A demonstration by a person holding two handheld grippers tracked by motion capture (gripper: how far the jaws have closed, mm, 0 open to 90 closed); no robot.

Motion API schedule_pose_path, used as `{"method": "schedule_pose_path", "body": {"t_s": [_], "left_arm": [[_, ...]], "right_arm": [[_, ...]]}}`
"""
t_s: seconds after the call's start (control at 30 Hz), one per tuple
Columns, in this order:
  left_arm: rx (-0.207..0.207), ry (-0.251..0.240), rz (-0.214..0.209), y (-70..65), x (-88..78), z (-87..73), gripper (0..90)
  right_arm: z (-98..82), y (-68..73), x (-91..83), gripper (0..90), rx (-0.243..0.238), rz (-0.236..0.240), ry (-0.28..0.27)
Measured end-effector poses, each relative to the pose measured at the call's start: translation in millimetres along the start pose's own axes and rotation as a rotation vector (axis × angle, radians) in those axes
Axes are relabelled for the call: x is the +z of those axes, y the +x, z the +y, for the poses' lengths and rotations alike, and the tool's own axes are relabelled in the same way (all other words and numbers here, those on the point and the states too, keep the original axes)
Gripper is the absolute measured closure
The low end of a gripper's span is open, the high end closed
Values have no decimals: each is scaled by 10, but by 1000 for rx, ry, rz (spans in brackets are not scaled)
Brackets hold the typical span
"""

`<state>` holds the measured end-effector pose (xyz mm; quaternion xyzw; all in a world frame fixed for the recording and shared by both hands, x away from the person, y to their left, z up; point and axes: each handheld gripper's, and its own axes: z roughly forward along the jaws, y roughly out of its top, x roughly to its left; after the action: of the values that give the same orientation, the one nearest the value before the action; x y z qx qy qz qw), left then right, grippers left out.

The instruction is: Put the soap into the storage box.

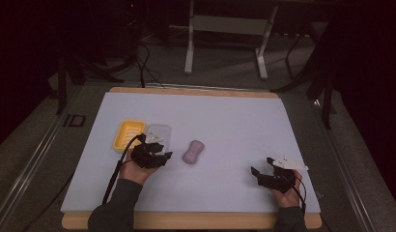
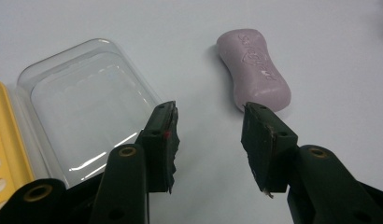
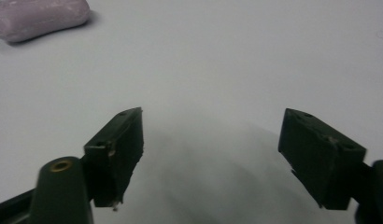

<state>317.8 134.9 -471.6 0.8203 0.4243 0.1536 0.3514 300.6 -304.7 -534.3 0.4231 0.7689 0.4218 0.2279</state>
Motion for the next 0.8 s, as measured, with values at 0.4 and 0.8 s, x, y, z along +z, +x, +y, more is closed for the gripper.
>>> {"method": "schedule_pose_path", "body": {"t_s": [0.4,0.8], "left_arm": [[14,12,0,-7,36,54,554],[8,28,6,-7,94,144,554]], "right_arm": [[-16,35,-37,141,-34,-1,-36],[-22,28,-46,149,-42,25,-46]]}}
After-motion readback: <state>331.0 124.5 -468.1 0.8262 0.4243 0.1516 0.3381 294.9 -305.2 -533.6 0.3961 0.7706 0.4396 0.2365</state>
